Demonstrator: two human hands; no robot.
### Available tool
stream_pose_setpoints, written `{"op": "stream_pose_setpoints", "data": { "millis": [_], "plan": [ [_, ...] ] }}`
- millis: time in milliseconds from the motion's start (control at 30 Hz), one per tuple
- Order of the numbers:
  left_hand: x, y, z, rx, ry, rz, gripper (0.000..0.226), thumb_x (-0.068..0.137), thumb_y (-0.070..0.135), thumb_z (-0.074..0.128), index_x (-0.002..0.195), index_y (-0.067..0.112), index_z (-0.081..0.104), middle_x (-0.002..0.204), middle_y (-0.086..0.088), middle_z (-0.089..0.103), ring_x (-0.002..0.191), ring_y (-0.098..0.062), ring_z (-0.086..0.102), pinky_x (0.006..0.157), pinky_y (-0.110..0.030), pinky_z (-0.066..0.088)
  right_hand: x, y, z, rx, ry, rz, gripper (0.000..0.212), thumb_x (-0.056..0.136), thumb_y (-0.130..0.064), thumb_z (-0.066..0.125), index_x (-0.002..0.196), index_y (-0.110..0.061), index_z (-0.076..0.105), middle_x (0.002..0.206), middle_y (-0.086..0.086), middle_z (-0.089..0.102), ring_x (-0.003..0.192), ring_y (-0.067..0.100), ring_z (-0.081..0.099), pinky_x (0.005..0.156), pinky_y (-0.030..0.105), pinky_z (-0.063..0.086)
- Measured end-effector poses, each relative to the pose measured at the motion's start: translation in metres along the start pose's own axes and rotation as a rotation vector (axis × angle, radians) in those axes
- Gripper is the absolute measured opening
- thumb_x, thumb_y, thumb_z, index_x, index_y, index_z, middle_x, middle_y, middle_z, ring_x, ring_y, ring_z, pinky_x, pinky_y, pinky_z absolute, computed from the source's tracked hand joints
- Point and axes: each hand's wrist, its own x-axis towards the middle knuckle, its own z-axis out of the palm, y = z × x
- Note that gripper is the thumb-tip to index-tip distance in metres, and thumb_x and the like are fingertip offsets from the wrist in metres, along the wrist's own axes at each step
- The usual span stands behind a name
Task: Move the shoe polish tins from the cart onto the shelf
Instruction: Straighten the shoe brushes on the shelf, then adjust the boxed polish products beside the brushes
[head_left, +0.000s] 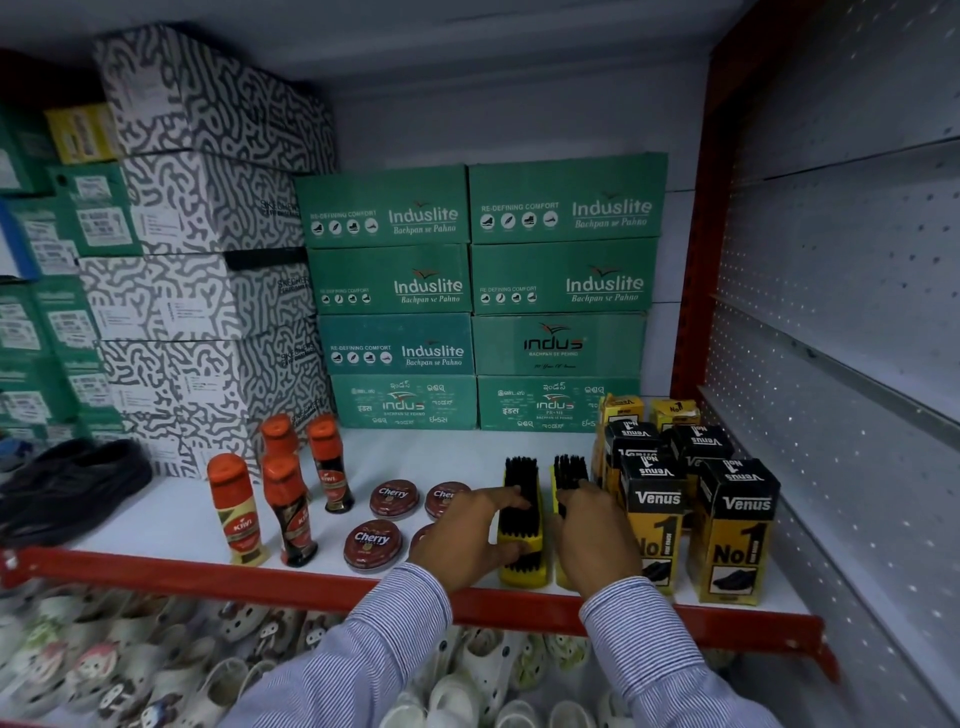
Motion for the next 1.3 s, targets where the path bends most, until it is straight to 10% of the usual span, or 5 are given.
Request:
{"op": "stream_pose_setpoints", "data": {
  "millis": [500,1067,1300],
  "plan": [
    [-0.004,0.009,-0.007,0.039,-0.012,-0.011,0.055,0.082,0.031,0.076,0.133,0.028,0.056,0.146,0.01,0.052,0.121,-0.015,0.056,0.093,-0.017,0.036,-0.012,-0.005,-0.009,-0.009,0.007,-0.047,0.027,0.095,-0.011,0.052,0.118,-0.011,0.065,0.121,0.011,0.061,0.106,0.029,0.062,0.084,0.037,0.054],
    [0.013,0.118,-0.009,-0.02,0.156,0.254,0.056,0.091,0.036,0.065,0.143,0.026,0.047,0.15,0.003,0.049,0.138,-0.011,0.044,0.116,-0.026,0.033,-0.044,0.053,-0.122,0.005,0.252,-0.078,0.042,0.093,-0.003,0.054,0.133,-0.015,0.057,0.141,0.007,0.055,0.134,0.029,0.045,0.115,0.038,0.034],
    [0.029,0.133,0.006,0.031,0.149,0.224,0.047,0.09,0.027,0.069,0.135,0.023,0.057,0.142,0.003,0.058,0.131,-0.012,0.052,0.107,-0.015,0.031,-0.036,0.07,-0.119,0.026,0.248,-0.048,0.019,0.088,-0.009,0.058,0.096,-0.019,0.072,0.1,0.006,0.072,0.091,0.023,0.063,0.08,0.035,0.055]
  ]
}}
